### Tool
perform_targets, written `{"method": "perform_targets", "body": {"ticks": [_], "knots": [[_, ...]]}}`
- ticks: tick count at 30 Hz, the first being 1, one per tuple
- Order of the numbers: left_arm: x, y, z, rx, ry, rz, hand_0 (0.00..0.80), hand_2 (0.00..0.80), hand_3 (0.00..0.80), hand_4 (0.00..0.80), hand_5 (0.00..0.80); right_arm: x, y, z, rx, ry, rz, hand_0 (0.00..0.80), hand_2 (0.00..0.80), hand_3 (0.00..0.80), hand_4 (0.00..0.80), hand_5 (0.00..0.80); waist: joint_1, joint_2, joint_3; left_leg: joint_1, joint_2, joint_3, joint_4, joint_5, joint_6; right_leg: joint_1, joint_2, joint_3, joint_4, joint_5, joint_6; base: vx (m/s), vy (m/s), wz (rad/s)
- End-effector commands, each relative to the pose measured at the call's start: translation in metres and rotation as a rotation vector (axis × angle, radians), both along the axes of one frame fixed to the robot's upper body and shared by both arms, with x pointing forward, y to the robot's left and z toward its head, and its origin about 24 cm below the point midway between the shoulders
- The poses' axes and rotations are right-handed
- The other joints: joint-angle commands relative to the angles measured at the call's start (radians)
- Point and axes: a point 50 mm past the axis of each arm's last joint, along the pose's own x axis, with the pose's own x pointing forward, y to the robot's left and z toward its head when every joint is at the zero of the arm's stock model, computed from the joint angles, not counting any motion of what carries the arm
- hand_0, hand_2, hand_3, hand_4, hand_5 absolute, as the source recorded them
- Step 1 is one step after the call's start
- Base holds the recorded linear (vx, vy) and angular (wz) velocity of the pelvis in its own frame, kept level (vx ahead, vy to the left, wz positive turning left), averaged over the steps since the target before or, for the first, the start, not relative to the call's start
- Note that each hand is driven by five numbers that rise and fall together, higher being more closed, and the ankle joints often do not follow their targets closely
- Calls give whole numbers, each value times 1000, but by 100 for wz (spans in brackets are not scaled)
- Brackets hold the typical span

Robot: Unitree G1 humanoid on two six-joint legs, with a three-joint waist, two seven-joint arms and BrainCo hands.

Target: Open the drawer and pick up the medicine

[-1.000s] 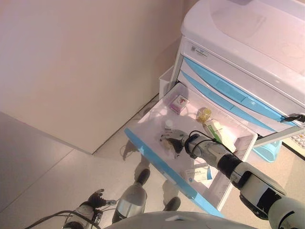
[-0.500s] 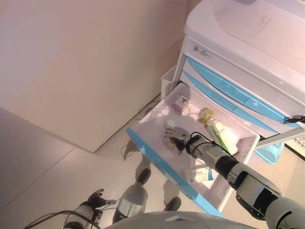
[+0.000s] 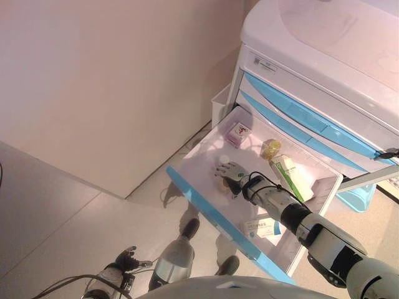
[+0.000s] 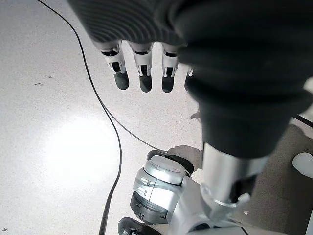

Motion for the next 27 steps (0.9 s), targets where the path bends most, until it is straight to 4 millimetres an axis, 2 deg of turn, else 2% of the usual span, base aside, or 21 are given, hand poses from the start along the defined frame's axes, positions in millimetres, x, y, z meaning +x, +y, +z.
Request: {"method": "perform_targets", "body": {"ticks": [1,6,7,9,10,27], "knots": [[-4,-4,-3,1,18,-44,0,0,0,0,0,5,6,9,5,-61,29,0,0,0,0,0,7,1,-17,-6,-61,9,26,-90,11,-5,9,6,122,-116,-19,0,0,0],[-4,-4,-3,4,17,-45,0,0,0,0,0,4,5,7,-3,-62,24,0,0,0,0,0,10,1,-15,-7,-62,7,27,-90,12,-5,8,5,124,-117,-19,0,0,0],[-4,-4,-3,4,16,-47,0,0,0,0,0,5,5,7,-3,-63,25,138,138,138,138,138,10,1,-14,-7,-63,7,27,-90,12,-6,7,4,124,-117,-18,0,0,0],[-3,-4,-3,4,16,-48,0,0,0,0,0,5,5,6,-8,-64,31,477,477,477,477,477,11,1,-13,-8,-64,7,27,-90,13,-6,7,4,124,-116,-18,0,0,0],[-4,-4,-3,5,16,-46,0,0,0,0,0,4,5,5,-12,-61,35,800,800,800,800,800,11,0,-13,-8,-64,6,27,-90,14,-5,7,4,124,-116,-18,0,0,0],[-4,-4,-3,8,18,-50,0,0,0,0,0,0,1,-2,-7,-53,20,800,800,800,800,800,15,-3,-15,-3,-67,4,29,-96,20,-4,5,5,123,-113,-15,0,0,0]]}}
